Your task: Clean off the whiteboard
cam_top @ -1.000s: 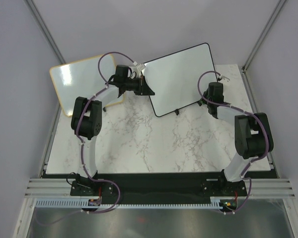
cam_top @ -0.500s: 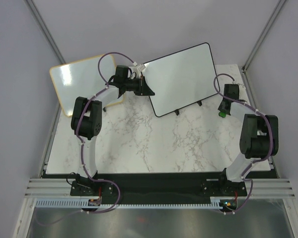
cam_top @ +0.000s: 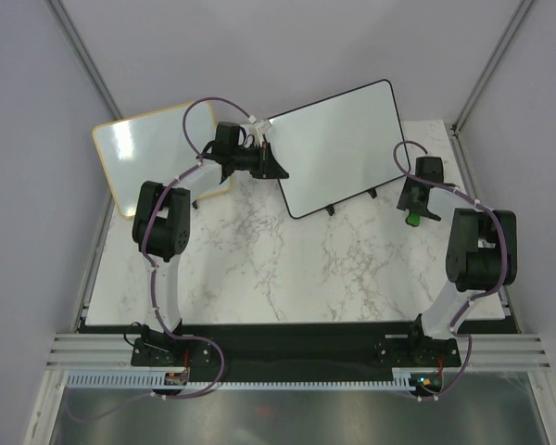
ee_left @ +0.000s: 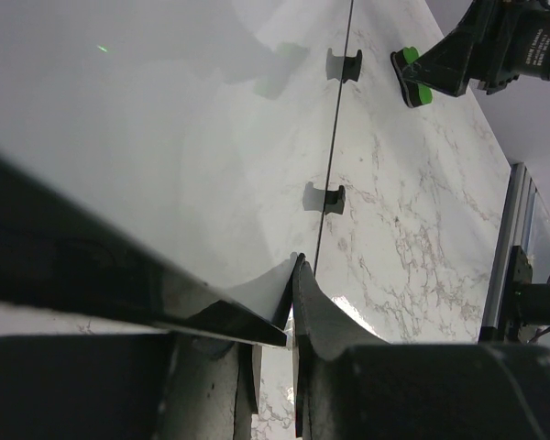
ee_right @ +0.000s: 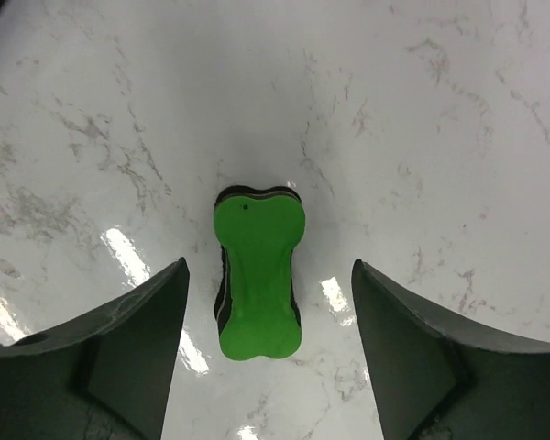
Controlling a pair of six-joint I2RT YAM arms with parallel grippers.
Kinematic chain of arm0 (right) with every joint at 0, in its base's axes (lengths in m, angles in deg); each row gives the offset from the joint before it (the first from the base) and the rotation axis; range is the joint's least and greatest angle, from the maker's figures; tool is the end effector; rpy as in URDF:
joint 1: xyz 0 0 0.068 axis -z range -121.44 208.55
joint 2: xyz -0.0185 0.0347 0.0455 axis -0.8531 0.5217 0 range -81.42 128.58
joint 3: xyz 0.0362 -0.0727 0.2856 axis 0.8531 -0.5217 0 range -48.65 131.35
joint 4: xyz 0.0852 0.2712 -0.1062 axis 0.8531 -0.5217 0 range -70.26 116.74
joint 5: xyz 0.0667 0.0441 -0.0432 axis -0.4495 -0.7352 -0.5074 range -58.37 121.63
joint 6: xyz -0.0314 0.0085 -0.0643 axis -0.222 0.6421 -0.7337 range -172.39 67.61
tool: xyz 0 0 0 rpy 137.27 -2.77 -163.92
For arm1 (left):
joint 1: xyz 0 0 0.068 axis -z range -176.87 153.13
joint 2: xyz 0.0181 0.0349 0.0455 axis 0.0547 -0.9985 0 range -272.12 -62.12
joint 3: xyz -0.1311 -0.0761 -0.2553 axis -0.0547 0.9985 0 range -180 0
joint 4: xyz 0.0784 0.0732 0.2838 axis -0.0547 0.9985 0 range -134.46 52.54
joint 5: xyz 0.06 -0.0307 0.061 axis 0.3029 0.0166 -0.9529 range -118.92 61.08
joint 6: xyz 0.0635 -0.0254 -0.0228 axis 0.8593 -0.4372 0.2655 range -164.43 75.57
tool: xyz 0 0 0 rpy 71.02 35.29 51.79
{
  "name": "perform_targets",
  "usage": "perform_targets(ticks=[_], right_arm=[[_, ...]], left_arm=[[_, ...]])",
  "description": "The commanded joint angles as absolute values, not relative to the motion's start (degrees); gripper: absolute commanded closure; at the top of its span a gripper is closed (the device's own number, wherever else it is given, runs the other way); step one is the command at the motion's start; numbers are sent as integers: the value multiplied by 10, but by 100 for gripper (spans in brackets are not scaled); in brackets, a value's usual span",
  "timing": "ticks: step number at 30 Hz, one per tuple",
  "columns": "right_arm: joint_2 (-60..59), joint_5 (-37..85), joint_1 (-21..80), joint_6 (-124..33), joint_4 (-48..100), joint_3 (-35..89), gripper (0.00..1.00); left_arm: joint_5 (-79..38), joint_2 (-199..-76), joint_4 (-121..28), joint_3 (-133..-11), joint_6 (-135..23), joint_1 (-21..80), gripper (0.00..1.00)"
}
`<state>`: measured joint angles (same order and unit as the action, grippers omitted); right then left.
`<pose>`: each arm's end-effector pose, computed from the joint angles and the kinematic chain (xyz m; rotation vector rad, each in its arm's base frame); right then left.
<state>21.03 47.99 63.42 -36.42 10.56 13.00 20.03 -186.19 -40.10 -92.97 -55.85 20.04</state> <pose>0.4090 -0.0517 0.1419 0.5629 2.4666 -0.2891 0.5156 -0.2038 0.1890 0.6018 2.1059 -1.2101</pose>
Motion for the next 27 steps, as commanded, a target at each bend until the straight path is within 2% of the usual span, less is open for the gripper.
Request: perform_targets(ticks=[1, 3, 8, 18, 22, 25, 27], right_arm=[[151, 473, 595, -439, 140, 123, 21], [144, 444, 566, -471, 167, 110, 22], [202, 318, 542, -507, 199, 133, 37], [277, 307, 535, -557, 227, 192, 40], [303, 314, 535, -589, 237, 208, 47], [314, 307, 534, -592, 225, 221, 64], [308, 309, 535, -597, 230, 217, 65]], left_arm=[[120, -1861, -334, -918, -465, 217, 98], [119, -1862, -331, -923, -464, 217, 98], [115, -1867, -325, -933, -463, 217, 98], [109, -1881, -315, -950, -459, 217, 98], [103, -1882, -312, -953, -460, 217, 98], [97, -1882, -307, -953, -456, 217, 98], [95, -1884, -305, -953, -453, 217, 98]])
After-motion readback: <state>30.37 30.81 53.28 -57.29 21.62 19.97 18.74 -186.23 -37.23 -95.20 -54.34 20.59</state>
